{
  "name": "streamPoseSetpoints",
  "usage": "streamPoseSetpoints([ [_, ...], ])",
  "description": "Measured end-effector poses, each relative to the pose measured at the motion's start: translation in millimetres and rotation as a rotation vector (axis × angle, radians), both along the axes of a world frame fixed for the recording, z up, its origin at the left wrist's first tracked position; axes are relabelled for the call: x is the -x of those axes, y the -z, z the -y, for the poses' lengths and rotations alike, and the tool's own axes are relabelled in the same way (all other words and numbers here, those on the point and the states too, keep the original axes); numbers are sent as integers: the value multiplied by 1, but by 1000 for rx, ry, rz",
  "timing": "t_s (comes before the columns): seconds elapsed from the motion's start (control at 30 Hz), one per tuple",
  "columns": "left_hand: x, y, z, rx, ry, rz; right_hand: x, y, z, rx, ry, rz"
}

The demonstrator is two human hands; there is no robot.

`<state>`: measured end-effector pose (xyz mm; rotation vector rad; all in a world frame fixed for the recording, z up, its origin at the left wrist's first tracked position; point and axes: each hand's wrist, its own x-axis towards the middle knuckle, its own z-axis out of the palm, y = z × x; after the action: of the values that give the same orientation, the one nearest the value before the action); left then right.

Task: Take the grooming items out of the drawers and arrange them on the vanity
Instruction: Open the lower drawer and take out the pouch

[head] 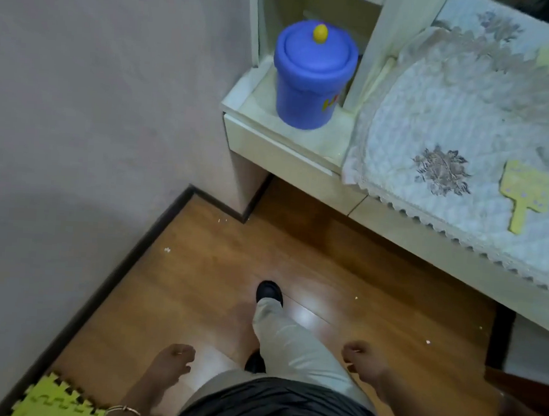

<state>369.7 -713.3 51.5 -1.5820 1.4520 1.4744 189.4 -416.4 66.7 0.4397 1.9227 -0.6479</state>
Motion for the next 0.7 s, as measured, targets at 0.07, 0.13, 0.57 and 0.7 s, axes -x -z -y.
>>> streamPoseSetpoints([
  [0.07,32,-11,19,20,9,-34,26,-2,18,26,-21,0],
  [0.13,63,-19,37,39,39,-95,55,-9,38,73,-18,-27],
  [0.57,173,-15,156,-3,319,-168,113,-26,118,111,268,-209],
  [0.7,194,13,215,3,395,-80,74,-15,143,2,447,-136],
])
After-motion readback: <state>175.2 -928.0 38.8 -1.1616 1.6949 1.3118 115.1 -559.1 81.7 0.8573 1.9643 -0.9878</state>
